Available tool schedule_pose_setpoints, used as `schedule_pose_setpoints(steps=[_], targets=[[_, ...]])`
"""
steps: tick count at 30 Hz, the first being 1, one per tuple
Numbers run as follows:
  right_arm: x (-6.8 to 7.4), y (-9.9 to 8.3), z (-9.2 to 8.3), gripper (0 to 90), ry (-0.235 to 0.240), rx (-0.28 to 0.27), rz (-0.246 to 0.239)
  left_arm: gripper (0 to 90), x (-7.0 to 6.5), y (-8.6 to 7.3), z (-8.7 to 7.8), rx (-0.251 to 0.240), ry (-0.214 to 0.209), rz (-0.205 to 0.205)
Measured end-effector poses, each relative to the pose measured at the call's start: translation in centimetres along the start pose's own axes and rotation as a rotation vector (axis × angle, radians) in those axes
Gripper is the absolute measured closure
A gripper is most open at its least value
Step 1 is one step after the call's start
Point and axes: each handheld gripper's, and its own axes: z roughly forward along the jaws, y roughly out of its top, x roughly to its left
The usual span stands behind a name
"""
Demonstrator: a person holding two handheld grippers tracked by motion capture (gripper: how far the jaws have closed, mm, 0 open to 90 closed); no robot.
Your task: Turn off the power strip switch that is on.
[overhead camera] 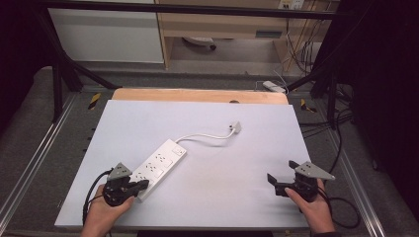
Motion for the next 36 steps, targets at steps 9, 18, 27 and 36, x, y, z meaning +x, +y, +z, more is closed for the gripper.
schedule_pose_setpoints(steps=[9, 18, 27, 36], targets=[[0.05, -0.01, 0.01, 3.3, -0.001, 0.003, 0.002, 90.0, -0.09, -0.08, -0.02, -0.004, 0.013, 0.012], [0.01, -0.03, 0.04, 3.3, -0.001, 0.004, 0.000, 90.0, -0.12, -0.06, 0.02, -0.003, 0.015, 0.015], [0.03, -0.03, 0.05, 3.3, 0.001, 0.004, 0.001, 90.0, -0.11, -0.07, 0.02, -0.002, 0.013, 0.019], [0.02, -0.04, 0.07, 3.3, 0.001, 0.008, 0.000, 90.0, -0.09, -0.08, 0.02, -0.002, 0.013, 0.022]])
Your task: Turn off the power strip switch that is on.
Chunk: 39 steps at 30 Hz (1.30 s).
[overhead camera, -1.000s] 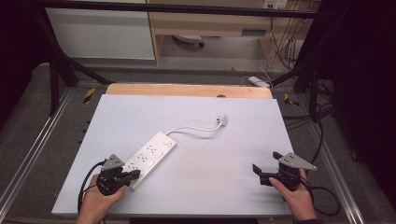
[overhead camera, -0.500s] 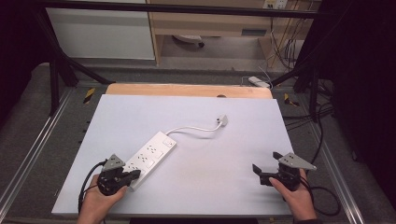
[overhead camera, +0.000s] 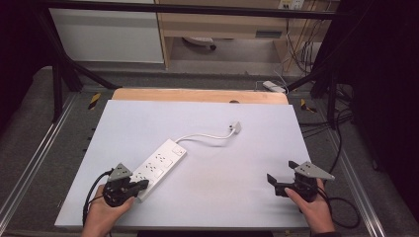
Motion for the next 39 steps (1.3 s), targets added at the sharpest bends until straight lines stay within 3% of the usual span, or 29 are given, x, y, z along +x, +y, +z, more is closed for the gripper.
schedule_pose_setpoints(steps=[9, 39], targets=[[-0.01, 0.00, 0.03, 3.3, -0.001, -0.001, -0.001, 90.0, 0.03, -0.05, 0.10, 0.018, 0.004, -0.001], [-0.03, -0.01, 0.01, 3.3, 0.000, 0.001, 0.003, 90.0, 0.15, -0.32, 0.11, -0.006, -0.005, -0.007]])
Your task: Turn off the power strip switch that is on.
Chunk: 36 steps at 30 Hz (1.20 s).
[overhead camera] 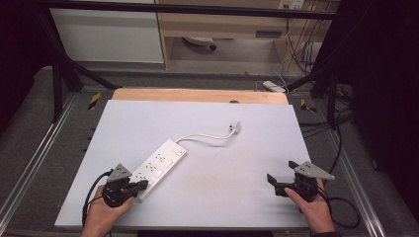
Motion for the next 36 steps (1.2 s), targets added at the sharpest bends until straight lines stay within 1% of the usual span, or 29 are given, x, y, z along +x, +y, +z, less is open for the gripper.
schedule_pose_setpoints(steps=[4, 9, 12, 14, 16, 18, 19, 21, 25, 27, 28, 29, 32, 36], targets=[[0.02, 0.01, -0.04, 3.3, 0.002, -0.003, 0.000, 90.0, -0.18, 0.03, 0.03, 0.002, 0.005, 0.010], [0.03, 0.01, -0.01, 3.3, -0.001, -0.001, -0.003, 90.0, -0.12, -0.02, 0.03, -0.002, 0.000, 0.008], [0.04, 0.06, 0.05, 3.6, 0.002, -0.006, -0.002, 90.0, 0.01, -0.13, 0.03, -0.012, -0.010, 0.000], [0.11, 0.07, 0.09, 3.6, 0.003, -0.002, -0.004, 90.0, -0.03, -0.11, 0.01, -0.010, -0.007, 0.007], [0.17, 0.07, 0.05, 3.6, 0.002, -0.002, -0.007, 90.0, -0.11, -0.04, 0.03, -0.012, 0.005, 0.024], [0.11, 0.05, 0.03, 3.4, -0.003, -0.003, -0.010, 90.0, -0.16, 0.02, 0.07, -0.017, 0.000, 0.026], [0.08, 0.04, 0.03, 3.3, -0.003, -0.003, -0.007, 90.0, -0.17, 0.06, 0.03, -0.020, 0.008, 0.032], [0.03, 0.03, 0.01, 3.3, -0.004, -0.003, -0.011, 90.0, -0.25, 0.13, 0.02, -0.027, 0.004, 0.034], [0.20, 0.02, 0.10, 3.3, -0.001, 0.005, -0.012, 90.0, -0.35, 0.23, -0.13, -0.055, -0.002, 0.034], [0.21, 0.00, 0.13, 3.3, -0.004, 0.008, -0.013, 90.0, -0.29, 0.32, -0.23, -0.083, -0.034, 0.021], [0.18, -0.01, 0.13, 3.3, -0.007, 0.007, -0.013, 90.0, -0.31, 0.39, -0.29, -0.097, -0.041, 0.018], [0.17, 0.01, 0.12, 3.3, -0.006, 0.005, -0.010, 90.0, -0.34, 0.46, -0.35, -0.107, -0.039, 0.025], [0.13, 0.00, 0.19, 3.3, -0.005, 0.007, -0.013, 90.0, -0.47, 0.67, -0.59, -0.144, -0.040, 0.029], [0.10, 0.00, 0.19, 3.3, -0.005, 0.006, -0.010, 90.0, -0.43, 0.77, -0.71, -0.172, -0.032, 0.035]])
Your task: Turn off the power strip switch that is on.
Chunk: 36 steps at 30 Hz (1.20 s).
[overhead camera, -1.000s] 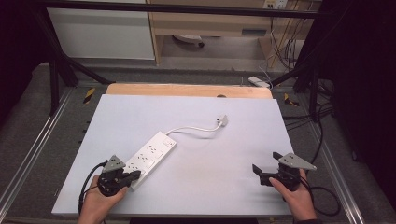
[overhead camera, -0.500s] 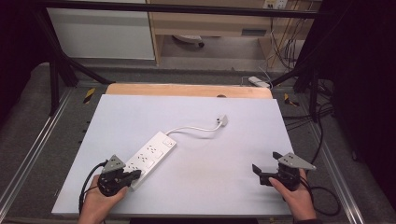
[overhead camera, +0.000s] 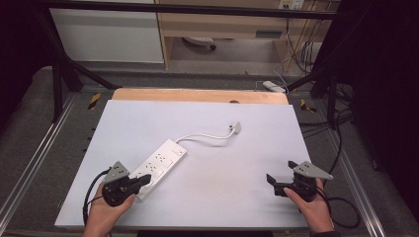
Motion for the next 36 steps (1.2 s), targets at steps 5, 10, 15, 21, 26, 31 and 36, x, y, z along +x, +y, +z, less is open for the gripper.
schedule_pose_setpoints(steps=[5, 10, 15, 21, 26, 31, 36], targets=[[0.0, 0.0, -0.1, 3.3, -0.003, -0.002, 0.003, 89.5, 0.0, 0.2, -0.1, -0.040, 0.011, 0.018], [-0.1, 0.0, -0.2, 3.3, -0.003, -0.005, 0.006, 79.6, -0.2, 0.4, -0.2, -0.072, 0.041, 0.025], [0.1, 0.0, -0.1, 3.4, 0.005, -0.004, -0.003, 59.3, -0.1, 0.5, -0.3, -0.100, 0.076, -0.003], [0.1, 0.0, -0.1, 3.4, 0.002, -0.006, 0.006, 37.1, -0.1, 0.7, -0.1, -0.129, 0.109, -0.040], [0.1, 0.0, 0.0, 3.3, 0.002, 0.002, 0.001, 20.5, -0.3, 0.9, -0.2, -0.149, 0.129, -0.044], [0.2, 0.0, 0.0, 3.2, 0.009, 0.003, -0.003, 8.4, -0.2, 1.2, -0.9, -0.221, 0.132, -0.035], [0.1, 0.0, 0.0, 2.9, 0.008, -0.001, 0.003, 5.5, 0.0, 1.4, -1.5, -0.279, 0.134, -0.033]])
